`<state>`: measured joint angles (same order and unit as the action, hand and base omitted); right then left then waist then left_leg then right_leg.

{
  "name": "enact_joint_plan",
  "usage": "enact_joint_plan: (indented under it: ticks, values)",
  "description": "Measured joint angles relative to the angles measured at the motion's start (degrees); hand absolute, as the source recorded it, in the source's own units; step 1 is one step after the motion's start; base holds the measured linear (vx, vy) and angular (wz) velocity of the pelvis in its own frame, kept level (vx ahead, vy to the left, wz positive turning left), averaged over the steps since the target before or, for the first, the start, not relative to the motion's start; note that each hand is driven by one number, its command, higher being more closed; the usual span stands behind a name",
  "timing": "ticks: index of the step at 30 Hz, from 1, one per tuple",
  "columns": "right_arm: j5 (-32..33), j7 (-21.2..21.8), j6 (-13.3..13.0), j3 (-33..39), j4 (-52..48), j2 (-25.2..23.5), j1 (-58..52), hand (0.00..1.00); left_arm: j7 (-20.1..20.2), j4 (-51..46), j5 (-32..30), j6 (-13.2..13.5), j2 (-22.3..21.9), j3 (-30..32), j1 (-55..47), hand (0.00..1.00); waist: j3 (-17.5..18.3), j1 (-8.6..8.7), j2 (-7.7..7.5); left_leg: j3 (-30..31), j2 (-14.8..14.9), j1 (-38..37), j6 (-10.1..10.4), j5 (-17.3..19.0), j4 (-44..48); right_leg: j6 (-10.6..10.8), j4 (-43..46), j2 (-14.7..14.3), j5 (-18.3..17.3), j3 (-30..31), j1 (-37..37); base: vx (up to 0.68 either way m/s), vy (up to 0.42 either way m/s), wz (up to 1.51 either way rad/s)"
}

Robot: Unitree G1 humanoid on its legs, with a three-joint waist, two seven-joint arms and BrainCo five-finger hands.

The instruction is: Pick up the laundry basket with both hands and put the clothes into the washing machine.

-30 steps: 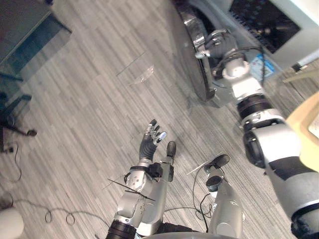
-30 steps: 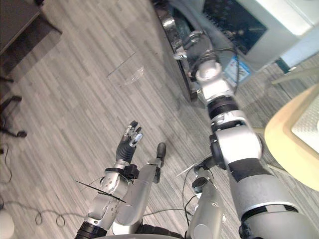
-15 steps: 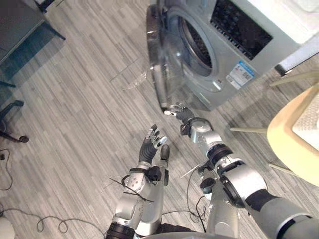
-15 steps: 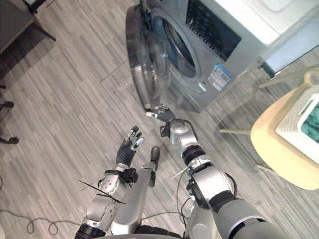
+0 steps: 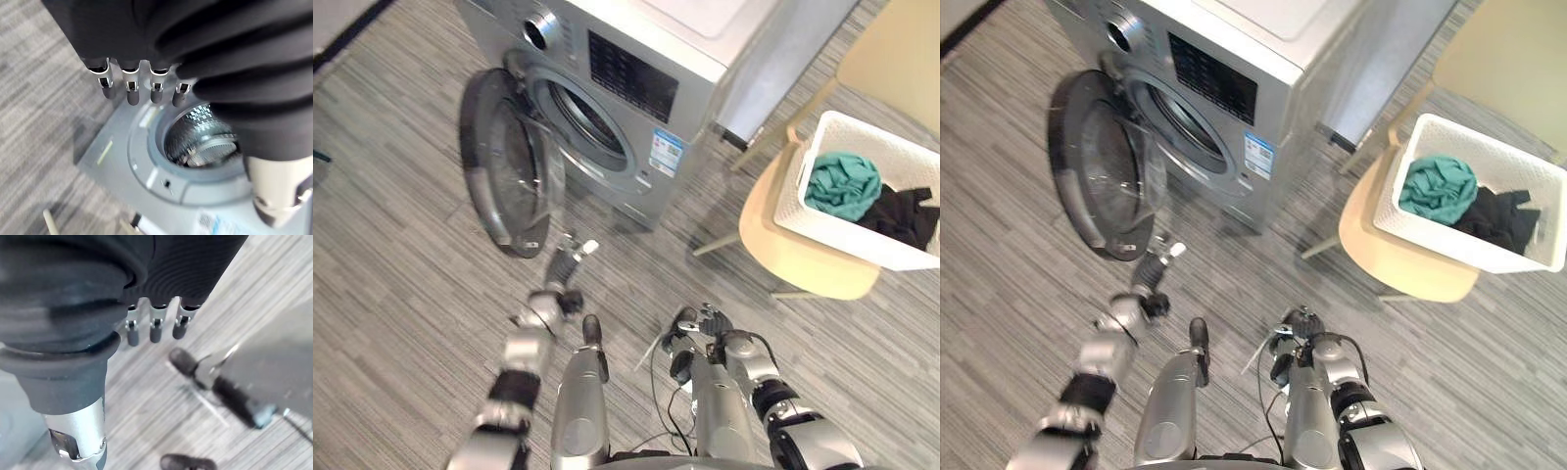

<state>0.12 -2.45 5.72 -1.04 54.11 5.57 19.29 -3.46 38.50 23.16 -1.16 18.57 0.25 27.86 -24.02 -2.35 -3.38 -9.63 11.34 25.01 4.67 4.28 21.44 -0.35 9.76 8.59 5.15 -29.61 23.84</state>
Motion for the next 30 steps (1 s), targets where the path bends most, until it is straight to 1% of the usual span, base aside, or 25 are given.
enact_joint_plan:
  ticks: [2, 3, 5, 6, 7, 8, 9, 10, 11, 13, 15, 17, 19, 21, 26, 30]
  values:
    - [-0.75, -0.07, 0.27, 2.83, -1.09, 0.34, -1.18, 0.0, -0.64, 8.78, 0.65, -1.02, 7.15, 3.48, 7.7, 0.0, -0.8, 1.72, -2.28, 0.0, 0.91, 1.92, 0.2, 0.23, 1.85, 0.73, -0.78, -0.87, 0.54, 0.23, 0.96, -0.08, -0.033, -0.25]
    - [-0.83, -0.19, 0.31, 4.63, -2.73, 0.54, -3.08, 0.0, -0.73, 10.99, 0.08, -1.53, 10.5, 6.22, 11.64, 0.0, -0.86, 1.76, -3.67, -0.21, 1.8, 3.33, 0.28, 0.61, 2.89, 0.79, -1.63, -1.66, 0.57, 0.53, 1.79, -0.06, -0.03, -0.24]
    - [-1.0, -0.69, 0.34, 7.47, -5.64, 0.48, -6.28, 0.0, -0.74, 11.1, -0.61, -1.95, 13.92, 9.71, 15.88, 0.0, -1.05, 1.6, -4.64, -0.5, 3.01, 4.97, -0.28, 1.1, 3.36, 1.29, -3.93, -2.64, 0.42, 0.3, 2.3, -0.04, -0.035, -0.26]
    - [-1.08, -0.96, 0.38, 8.37, -6.97, 0.5, -7.42, 0.0, -0.72, 11.08, -0.94, -2.07, 15.08, 11.37, 17.28, 0.0, -1.27, 1.44, -4.45, -1.33, 3.93, 5.29, -0.49, 0.94, 2.91, 1.23, -2.99, -2.69, 0.14, -0.33, 2.88, 0.0, -0.033, -0.25]
    - [-1.21, -0.98, 0.4, 9.18, -8.58, 0.06, -8.96, 0.0, -0.63, 11.1, -1.2, -2.11, 16.19, 13.94, 18.41, 0.0, -1.53, 1.56, -4.19, -1.66, 4.66, 6.07, -0.76, 0.88, 3.43, -2.54, 3.58, -1.32, -1.79, 0.68, 4.4, 0.04, -0.03, -0.17]
    - [-1.21, -1.01, 0.39, 9.68, -9.32, -0.45, -9.9, 0.0, -0.58, 11.08, -1.23, -2.12, 16.54, 14.72, 18.84, 0.0, -1.53, 1.58, -4.31, -1.6, 4.69, 6.42, -0.79, 0.91, 3.81, -2.69, 5.82, -0.38, -2.19, 1.47, 4.3, 0.09, -0.061, -0.19]
    - [-1.12, -0.97, 0.38, 10.22, -10.57, -1.33, -11.07, 0.0, -0.48, 11.04, -1.26, -2.11, 17.05, 16.49, 19.59, 0.0, -1.78, 0.8, -4.28, -1.63, 5.59, 7.31, -0.57, 1.26, 5.0, -1.33, 6.43, -0.49, -3.32, 1.61, 4.3, 0.09, -0.091, -0.12]
    - [-1.02, -0.9, 0.34, 10.3, -11.49, -1.81, -11.08, 0.0, -0.41, 11.06, -1.26, -2.23, 17.86, 18.13, 19.64, 0.0, -2.5, 0.86, -4.03, -1.3, 6.01, 7.77, -0.15, 1.16, 5.41, -1.97, 6.48, -0.84, -3.17, 1.33, 4.4, 0.09, -0.117, -0.13]
    - [-0.47, -0.79, 0.09, 10.9, -13.15, -2.2, -11.1, 0.0, -0.3, 11.07, -1.24, -2.35, 18.59, 20.22, 19.7, 0.0, -3.53, 1.03, -3.64, -1.29, 6.5, 8.26, 0.18, 0.97, 5.52, -2.03, 6.58, -1.26, -3.23, 1.17, 4.71, 0.05, -0.087, -0.04]
    - [0.11, -0.82, -0.57, 12.75, -15.31, -2.87, -11.31, 0.0, -0.24, 11.05, -1.0, -2.41, 19.29, 23.02, 20.17, 0.0, -4.52, 1.19, -3.45, -1.39, 6.73, 9.12, 0.42, 1.06, 5.45, -1.78, 6.63, -1.5, -3.61, 1.27, 5.75, 0.04, -0.066, -0.07]
    - [0.91, -1.08, -0.7, 13.73, -16.71, -2.96, -11.63, 0.0, -0.15, 10.48, 0.88, -2.43, 20.33, 23.2, 20.69, 0.0, -5.29, 1.2, -3.24, -1.38, 6.74, 10.15, 0.54, 1.11, 5.53, -1.8, 6.89, -1.51, -3.63, 1.2, 6.65, 0.03, -0.028, 0.01]
    - [1.61, -1.22, -0.79, 14.68, -17.96, -3.29, -12.53, 0.0, -0.14, 8.3, 6.04, -2.31, 20.73, 25.01, 20.34, 0.0, -5.58, 0.81, -3.15, -1.3, 6.71, 11.2, 0.39, 0.94, 5.69, -1.86, 7.15, -1.41, -3.61, 1.14, 7.68, 0.05, 0.0, 0.02]
    - [1.63, -1.37, -0.79, 14.72, -18.02, -3.48, -12.94, 0.0, -0.22, 6.45, 10.7, -1.95, 20.99, 26.83, 19.76, 0.0, -6.29, -0.04, -2.93, -1.26, 6.72, 11.39, 0.51, 0.97, 5.83, -1.91, 7.21, -1.41, -3.66, 1.12, 7.78, 0.07, 0.005, 0.02]
    - [1.62, -1.4, -0.79, 14.71, -18.4, -4.22, -13.02, 0.0, -0.38, 4.84, 13.65, -1.22, 22.08, 28.46, 17.41, 0.0, -6.44, -0.2, -2.69, -1.11, 6.68, 11.59, 0.75, 1.15, 5.93, -1.78, 7.31, -1.36, -4.01, 0.98, 7.77, 0.08, 0.002, 0.05]
    - [1.49, -1.91, -0.86, 14.71, -19.44, -4.43, -13.24, 0.0, -0.74, 3.69, 14.78, -0.78, 22.53, 31.85, 15.26, 0.0, -6.64, -0.3, -2.37, -1.01, 6.8, 11.56, 0.94, 1.44, 6.92, -1.89, 8.61, -1.14, -4.88, 1.13, 7.62, 0.06, -0.007, 0.06]
    - [1.24, -2.5, -0.9, 14.69, -21.3, -4.41, -14.95, 0.0, -3.08, -0.91, 15.17, -0.49, 22.29, 31.91, 11.13, 0.0, -6.79, -0.49, -2.12, -1.25, 7.57, 11.21, 0.9, 3.18, 8.87, -1.85, 10.71, -1.01, -6.17, 1.6, 7.32, 0.01, -0.015, -0.05]
